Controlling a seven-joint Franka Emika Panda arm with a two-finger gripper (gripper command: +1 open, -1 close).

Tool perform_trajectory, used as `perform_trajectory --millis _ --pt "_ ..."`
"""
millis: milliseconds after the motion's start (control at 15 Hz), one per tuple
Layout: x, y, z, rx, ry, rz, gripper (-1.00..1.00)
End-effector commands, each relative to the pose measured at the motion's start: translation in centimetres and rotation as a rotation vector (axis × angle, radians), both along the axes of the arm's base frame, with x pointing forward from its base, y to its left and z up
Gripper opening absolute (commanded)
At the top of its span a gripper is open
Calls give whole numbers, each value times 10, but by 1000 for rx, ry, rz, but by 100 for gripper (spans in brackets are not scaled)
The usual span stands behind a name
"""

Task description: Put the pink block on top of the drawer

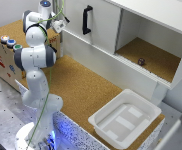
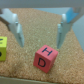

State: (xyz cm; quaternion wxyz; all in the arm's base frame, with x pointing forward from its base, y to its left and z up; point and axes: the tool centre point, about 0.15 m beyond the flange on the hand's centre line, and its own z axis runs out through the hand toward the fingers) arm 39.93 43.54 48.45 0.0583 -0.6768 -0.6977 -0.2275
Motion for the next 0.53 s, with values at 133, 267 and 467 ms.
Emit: perform_trajectory --millis 133,267,467 --pt "-40 -127 58 100 92 -137 100" --pt "-40 -127 58 100 92 -137 100" --pt "-40 -127 58 100 92 -137 100"
